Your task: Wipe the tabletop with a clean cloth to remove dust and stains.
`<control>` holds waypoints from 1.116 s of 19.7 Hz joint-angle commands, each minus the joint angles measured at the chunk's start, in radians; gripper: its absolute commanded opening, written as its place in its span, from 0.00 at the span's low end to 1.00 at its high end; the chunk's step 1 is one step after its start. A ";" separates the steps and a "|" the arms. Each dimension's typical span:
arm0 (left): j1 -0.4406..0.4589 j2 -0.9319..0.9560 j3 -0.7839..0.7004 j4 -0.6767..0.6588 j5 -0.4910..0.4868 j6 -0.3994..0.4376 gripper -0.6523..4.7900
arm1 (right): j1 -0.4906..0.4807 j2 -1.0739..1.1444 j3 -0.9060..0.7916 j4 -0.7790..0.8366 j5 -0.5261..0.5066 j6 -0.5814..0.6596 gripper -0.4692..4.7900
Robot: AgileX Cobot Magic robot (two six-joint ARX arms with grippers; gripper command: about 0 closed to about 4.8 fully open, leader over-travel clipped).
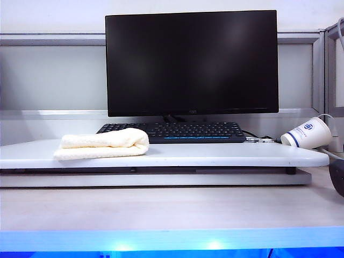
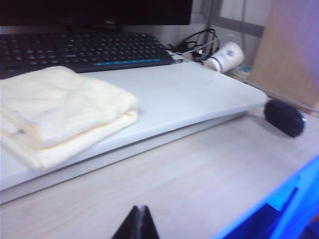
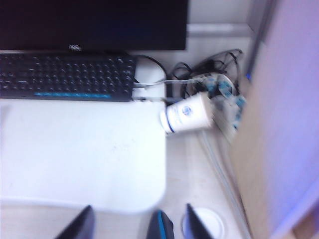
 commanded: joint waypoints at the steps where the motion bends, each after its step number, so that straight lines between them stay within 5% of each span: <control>1: 0.001 0.000 0.000 0.018 -0.060 0.005 0.11 | -0.097 -0.100 -0.076 -0.060 -0.087 -0.001 0.46; 5: 0.001 0.000 0.000 0.021 -0.118 0.055 0.11 | -0.178 -0.183 -0.174 -0.069 -0.172 0.037 0.34; 11: 0.001 0.000 0.000 0.020 -0.383 0.108 0.11 | -0.184 -0.200 -0.337 0.064 -0.192 0.120 0.08; 22: 0.002 0.000 -0.002 -0.010 -0.527 0.155 0.11 | -0.185 -0.365 -0.575 0.182 -0.188 0.135 0.08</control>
